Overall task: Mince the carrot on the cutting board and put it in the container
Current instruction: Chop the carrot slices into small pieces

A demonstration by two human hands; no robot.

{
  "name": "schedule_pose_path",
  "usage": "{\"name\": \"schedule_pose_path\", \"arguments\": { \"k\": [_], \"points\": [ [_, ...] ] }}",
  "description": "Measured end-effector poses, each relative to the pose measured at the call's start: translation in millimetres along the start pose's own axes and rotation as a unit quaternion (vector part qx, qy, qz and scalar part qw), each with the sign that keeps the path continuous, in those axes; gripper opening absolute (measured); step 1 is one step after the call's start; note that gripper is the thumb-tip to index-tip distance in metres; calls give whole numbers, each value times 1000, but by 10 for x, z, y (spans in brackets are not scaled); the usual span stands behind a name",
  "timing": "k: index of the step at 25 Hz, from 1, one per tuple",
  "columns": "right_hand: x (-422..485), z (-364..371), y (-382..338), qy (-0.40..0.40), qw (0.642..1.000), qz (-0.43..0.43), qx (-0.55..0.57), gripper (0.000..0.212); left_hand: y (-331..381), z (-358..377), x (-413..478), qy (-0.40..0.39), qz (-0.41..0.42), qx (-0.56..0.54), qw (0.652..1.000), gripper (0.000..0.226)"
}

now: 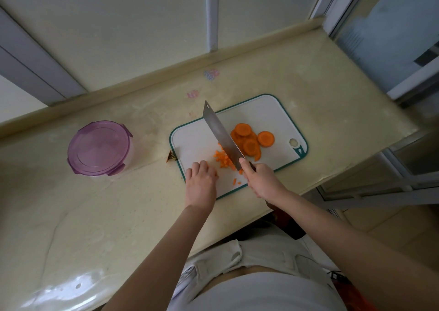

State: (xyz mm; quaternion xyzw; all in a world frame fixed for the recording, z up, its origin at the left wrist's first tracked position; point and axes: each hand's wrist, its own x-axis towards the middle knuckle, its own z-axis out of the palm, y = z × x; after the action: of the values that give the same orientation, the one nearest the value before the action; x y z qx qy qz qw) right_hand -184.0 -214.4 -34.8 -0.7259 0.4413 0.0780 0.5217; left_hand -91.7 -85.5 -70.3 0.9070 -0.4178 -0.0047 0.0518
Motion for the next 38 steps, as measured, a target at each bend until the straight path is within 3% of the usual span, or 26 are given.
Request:
{"name": "schedule_pose_path", "arguments": {
  "k": [4,8,13,16,20,23,26,34,38],
  "points": [
    [4,-18,-11,10,1000,-6,4,57,245,-28,48,-62,9,-57,996,24],
    [-17,-36,-19,11,1000,-10,3,55,358,-1,71,-109,-1,-40,993,29],
    [-54,-20,-32,-2,1000,-15,4,55,208,-68,34,-95,-24,-26,995,27],
    [-74,30,-56,-21,1000,-17,2,54,-2,-110,22,-22,-44,-45,998,18],
    [-106,116,-89,-37,999,-30,-11,52,-137,3,-34,-28,-76,-90,993,33],
    [-135,136,-91,-46,998,-35,-19,53,-118,27,-97,-74,-76,-92,990,67],
    [-139,162,-81,-59,998,-24,-29,55,-142,116,-117,-116,-81,-56,988,72],
    [-89,153,-31,-37,998,-20,-45,56,-134,320,-132,45,-41,-9,998,49],
    [-92,131,-2,-29,999,-17,-42,55,-153,375,-148,69,-37,-10,997,44]
  ]
}}
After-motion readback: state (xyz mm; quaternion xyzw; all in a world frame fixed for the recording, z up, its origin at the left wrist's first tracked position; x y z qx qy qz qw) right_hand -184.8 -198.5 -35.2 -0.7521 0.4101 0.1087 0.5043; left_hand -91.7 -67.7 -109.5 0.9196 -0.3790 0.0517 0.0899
